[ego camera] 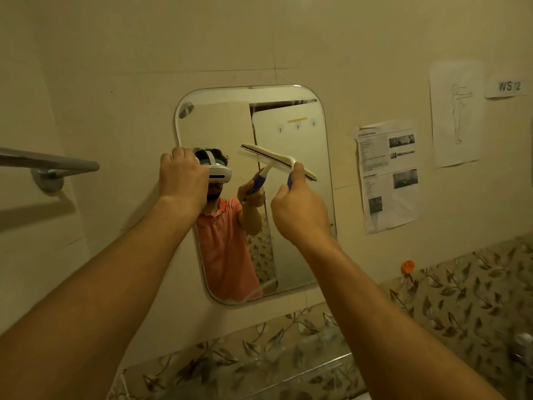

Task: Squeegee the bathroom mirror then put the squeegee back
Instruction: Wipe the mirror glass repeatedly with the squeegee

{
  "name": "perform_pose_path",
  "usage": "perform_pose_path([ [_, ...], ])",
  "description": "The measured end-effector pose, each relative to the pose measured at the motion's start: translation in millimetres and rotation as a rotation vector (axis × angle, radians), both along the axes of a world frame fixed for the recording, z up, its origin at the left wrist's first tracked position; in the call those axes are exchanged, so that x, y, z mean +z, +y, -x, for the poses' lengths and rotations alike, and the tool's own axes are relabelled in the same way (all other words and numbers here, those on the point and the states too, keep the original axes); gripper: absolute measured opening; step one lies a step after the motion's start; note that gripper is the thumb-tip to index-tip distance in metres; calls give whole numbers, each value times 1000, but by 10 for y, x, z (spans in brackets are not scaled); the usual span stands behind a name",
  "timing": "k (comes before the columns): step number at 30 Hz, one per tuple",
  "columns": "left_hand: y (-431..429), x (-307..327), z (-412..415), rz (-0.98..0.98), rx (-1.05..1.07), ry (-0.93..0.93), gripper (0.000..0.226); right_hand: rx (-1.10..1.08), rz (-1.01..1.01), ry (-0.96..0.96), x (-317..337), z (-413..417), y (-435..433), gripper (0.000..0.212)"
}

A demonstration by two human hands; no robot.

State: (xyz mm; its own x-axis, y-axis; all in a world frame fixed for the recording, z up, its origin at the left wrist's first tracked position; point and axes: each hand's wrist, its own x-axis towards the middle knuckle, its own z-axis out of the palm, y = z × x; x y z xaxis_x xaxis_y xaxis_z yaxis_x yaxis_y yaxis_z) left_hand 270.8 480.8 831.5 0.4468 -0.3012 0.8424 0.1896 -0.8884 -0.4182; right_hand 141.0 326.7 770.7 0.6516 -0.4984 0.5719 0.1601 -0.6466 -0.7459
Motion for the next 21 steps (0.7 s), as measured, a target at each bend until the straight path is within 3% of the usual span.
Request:
perform_pose_path([
  [5, -3, -7, 12, 17, -2, 12, 41, -4, -204, -58, 330, -14, -499, 55],
  [9, 0, -11, 40, 13, -3, 19, 41, -7, -254, 1, 456, -68, -700, 52],
  [21, -3, -7, 61, -9, 14, 16, 45, -5, -288, 83, -249, -36, -457, 64],
])
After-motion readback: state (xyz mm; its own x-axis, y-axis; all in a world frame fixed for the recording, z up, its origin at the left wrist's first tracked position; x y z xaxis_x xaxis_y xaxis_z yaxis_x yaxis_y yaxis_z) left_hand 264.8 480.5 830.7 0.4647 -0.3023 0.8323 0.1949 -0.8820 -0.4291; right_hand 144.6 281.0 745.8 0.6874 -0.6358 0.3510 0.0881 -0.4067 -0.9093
